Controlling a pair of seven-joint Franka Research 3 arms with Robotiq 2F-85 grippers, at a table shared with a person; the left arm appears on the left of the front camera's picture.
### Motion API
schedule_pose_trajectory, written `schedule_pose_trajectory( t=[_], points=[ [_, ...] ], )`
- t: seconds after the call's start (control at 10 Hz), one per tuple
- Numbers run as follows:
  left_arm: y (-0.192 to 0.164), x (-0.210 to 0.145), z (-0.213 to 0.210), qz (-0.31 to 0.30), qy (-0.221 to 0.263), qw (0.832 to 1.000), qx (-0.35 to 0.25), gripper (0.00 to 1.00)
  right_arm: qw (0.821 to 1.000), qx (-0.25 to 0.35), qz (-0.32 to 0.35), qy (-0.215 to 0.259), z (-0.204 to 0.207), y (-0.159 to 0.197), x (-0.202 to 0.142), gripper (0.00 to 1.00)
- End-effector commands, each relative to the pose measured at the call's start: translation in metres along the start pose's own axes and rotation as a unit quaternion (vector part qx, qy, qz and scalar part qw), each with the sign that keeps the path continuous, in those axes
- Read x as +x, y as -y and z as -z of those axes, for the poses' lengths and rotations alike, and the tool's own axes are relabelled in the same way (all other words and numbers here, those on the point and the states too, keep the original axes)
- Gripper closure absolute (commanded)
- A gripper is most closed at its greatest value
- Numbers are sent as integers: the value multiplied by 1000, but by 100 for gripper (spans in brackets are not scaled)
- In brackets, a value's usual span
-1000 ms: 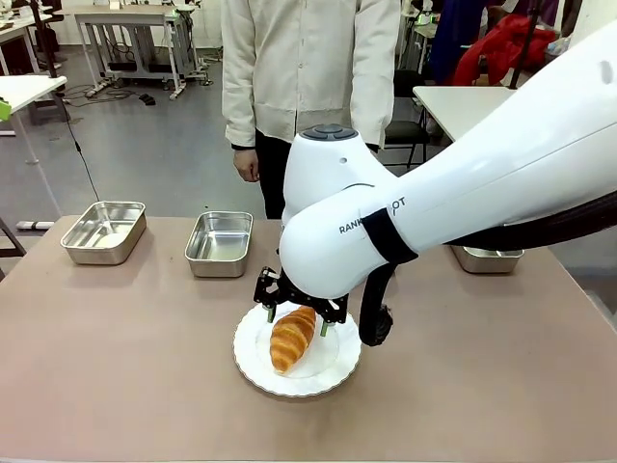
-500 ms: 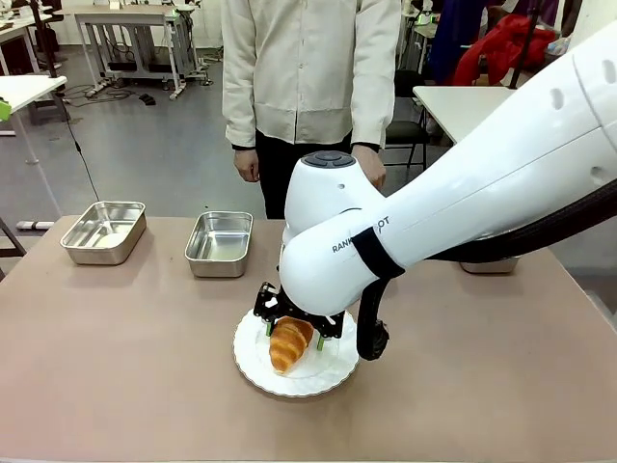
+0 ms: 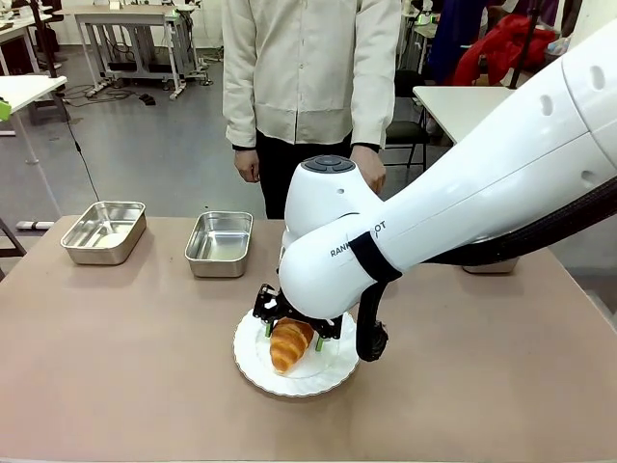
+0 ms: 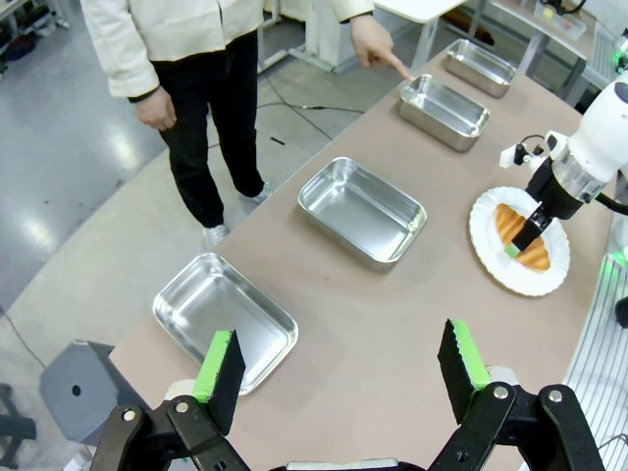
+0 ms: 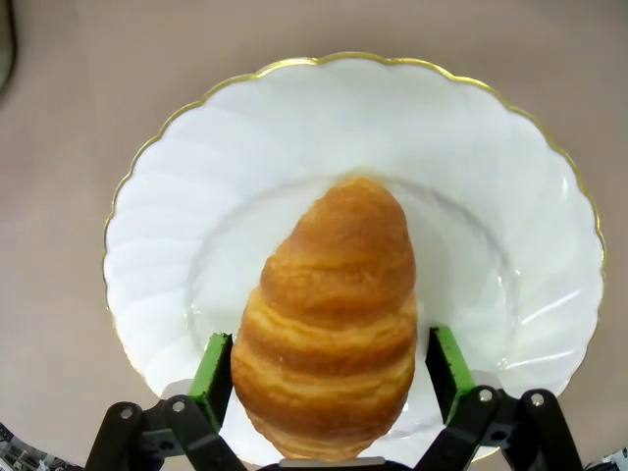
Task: Place the bread in the container.
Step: Place the Butter Roll into the Airtight Container indicated by the human.
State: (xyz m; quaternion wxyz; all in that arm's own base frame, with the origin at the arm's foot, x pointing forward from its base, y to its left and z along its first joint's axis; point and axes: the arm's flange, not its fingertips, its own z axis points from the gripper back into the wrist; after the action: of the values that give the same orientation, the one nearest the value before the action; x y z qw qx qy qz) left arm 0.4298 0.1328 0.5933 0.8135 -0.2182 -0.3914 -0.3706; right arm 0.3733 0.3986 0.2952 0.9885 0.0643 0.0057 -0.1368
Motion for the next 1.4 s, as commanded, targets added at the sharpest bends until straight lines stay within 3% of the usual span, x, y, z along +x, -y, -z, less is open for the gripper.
schedule_pose_trajectory(
  t=[0.0,0.1,0.2,0.3,0.4,0.5,0.6,0.7,1.3],
  points=[
    [1,-1,-1,7,5,1000,-3,0,1000,-2,4,-3,0,0,-2,0],
    [1,-1,-1,7,5,1000,-3,0,1000,-2,4,-3,0,0,-2,0],
    [1,-1,-1,7,5,1000,-3,0,1000,-1,0,0,0,0,0,20],
    [1,-1,-1,7,5,1000,-3,0,1000,-2,4,4,0,-1,0,20],
    [1,-1,-1,7,5,1000,-3,0,1000,-1,6,5,-1,-1,0,40],
    [1,-1,-1,7,5,1000,-3,0,1000,-1,5,7,-1,-2,0,26],
    [1,-1,-1,7,5,1000,-3,0,1000,1,7,10,-3,-4,0,60],
    [1,-1,-1,7,5,1000,-3,0,1000,3,10,10,-5,-5,-1,31],
    [1,-1,-1,7,5,1000,-3,0,1000,3,1,4,-5,-1,1,31]
  ],
)
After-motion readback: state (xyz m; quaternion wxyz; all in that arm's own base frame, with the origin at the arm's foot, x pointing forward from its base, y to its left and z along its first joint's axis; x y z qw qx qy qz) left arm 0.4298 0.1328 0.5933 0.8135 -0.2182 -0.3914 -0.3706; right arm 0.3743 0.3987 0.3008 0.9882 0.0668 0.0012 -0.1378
